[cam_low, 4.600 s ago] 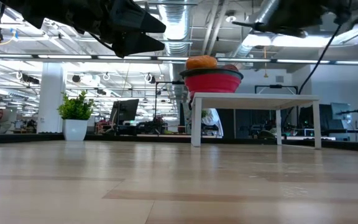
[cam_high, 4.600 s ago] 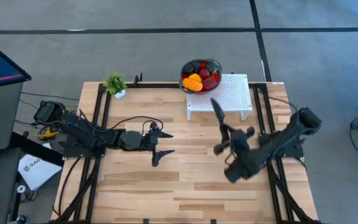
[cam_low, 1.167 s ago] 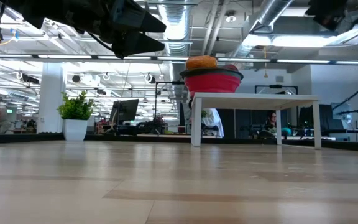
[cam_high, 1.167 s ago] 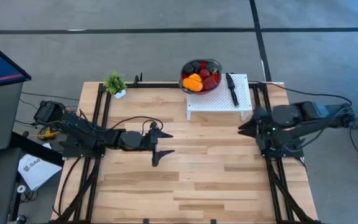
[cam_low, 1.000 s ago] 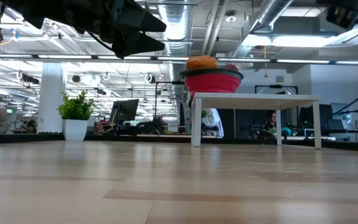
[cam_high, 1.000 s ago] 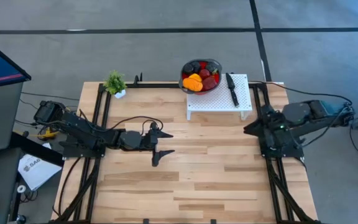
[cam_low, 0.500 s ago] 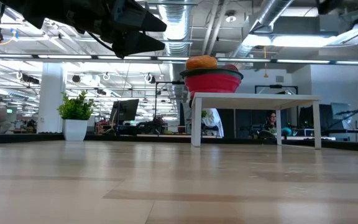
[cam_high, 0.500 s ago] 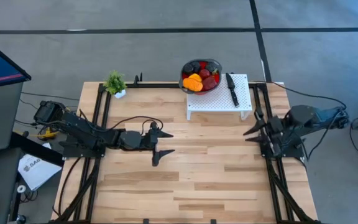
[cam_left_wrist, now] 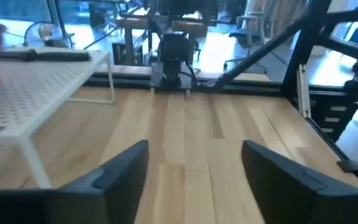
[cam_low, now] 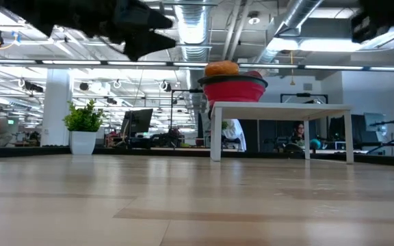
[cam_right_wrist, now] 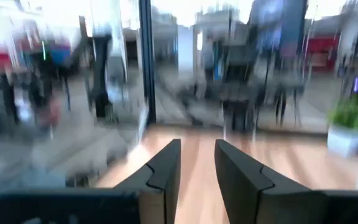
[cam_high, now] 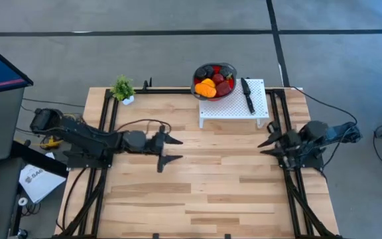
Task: Pick & Place Fruit
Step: Return to Home Position
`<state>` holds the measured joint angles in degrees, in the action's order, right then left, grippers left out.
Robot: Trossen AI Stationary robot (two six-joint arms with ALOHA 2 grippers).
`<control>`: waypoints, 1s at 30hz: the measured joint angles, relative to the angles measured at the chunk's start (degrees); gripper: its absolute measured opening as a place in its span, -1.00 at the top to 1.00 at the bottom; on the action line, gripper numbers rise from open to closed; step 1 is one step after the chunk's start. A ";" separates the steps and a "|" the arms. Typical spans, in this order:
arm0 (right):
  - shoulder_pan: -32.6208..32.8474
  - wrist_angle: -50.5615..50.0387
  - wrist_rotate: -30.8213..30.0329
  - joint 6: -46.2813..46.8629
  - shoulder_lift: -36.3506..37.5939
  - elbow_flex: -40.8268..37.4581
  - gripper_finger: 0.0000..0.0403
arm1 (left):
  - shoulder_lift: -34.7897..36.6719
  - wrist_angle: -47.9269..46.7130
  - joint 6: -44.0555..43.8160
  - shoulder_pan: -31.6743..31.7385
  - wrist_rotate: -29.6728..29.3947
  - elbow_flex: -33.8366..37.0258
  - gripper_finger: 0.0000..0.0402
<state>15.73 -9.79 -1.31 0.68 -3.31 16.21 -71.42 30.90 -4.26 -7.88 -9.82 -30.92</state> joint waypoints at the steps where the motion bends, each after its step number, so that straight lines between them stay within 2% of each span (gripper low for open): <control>1: 0.01 -1.31 0.18 -0.04 -0.13 -0.93 0.54 | 1.83 -0.14 0.34 0.89 1.44 1.23 -0.19; 2: 0.00 -1.88 0.84 -0.20 0.08 -1.57 0.54 | 3.53 0.46 0.68 1.74 2.58 2.34 -0.10; 5: 0.02 5.15 1.69 -0.23 0.74 -3.03 0.54 | 11.45 0.15 1.03 3.36 4.05 7.48 0.23; 7: 0.00 3.67 2.25 -0.25 1.91 -5.17 0.54 | 16.48 0.72 1.66 4.06 4.30 10.30 0.47; 11: 0.03 7.85 3.00 -0.46 2.98 -7.51 0.54 | 27.76 0.65 2.52 4.24 4.30 15.90 0.91; 16: -0.26 10.30 2.90 1.77 2.34 -8.98 0.54 | 40.14 -1.57 2.37 4.11 4.32 21.50 0.98; 20: -0.52 9.91 2.84 4.03 2.26 -9.86 0.54 | 46.79 -4.68 2.22 4.11 4.78 24.86 0.99; 26: -0.52 9.63 2.83 4.33 2.25 -10.92 0.54 | 51.98 -6.35 2.34 4.11 13.47 28.23 1.00; 30: -0.51 9.59 2.83 5.00 2.23 -10.97 0.54 | 54.04 -6.42 2.47 4.09 14.31 30.34 1.00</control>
<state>15.22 -0.19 1.51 5.68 -1.08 5.23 -17.38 24.48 -1.78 -3.79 4.49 -0.57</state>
